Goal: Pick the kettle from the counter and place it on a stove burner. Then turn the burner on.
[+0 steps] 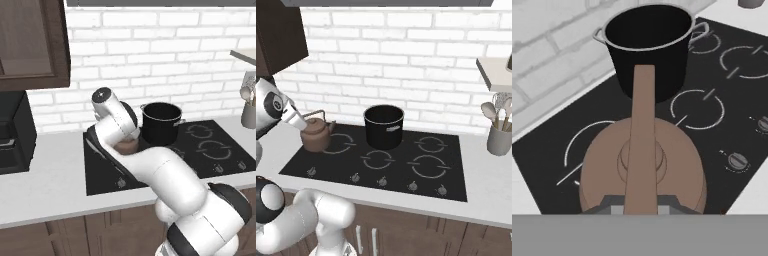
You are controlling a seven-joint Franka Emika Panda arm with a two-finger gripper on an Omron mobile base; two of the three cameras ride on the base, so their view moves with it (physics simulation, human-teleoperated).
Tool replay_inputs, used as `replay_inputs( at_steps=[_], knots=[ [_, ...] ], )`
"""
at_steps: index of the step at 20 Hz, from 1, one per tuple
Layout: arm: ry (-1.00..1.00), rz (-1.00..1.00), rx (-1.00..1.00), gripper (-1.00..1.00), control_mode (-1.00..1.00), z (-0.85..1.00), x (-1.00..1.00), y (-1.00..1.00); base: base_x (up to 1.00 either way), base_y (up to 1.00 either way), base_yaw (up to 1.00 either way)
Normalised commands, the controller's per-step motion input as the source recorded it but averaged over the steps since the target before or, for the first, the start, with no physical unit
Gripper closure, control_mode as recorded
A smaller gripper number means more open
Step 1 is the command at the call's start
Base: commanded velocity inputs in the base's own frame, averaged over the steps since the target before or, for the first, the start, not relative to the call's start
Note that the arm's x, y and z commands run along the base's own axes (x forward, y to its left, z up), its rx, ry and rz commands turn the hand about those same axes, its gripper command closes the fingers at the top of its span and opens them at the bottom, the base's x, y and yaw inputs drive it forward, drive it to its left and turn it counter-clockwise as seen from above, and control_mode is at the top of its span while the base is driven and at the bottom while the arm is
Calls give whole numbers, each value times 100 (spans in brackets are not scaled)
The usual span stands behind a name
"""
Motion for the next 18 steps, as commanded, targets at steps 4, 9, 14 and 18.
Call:
replay_inputs(
  at_steps=[4, 9, 14, 18],
  knots=[
    [2, -1, 0, 100, -100, 0, 69, 2, 0, 0, 0],
    [0, 0, 0, 100, -100, -12, 35, -2, 0, 0, 0],
    [0, 0, -3, 100, -100, -55, 25, 0, 0, 0, 0],
    [0, 0, -3, 100, -100, -55, 25, 0, 0, 0, 0]
  ],
)
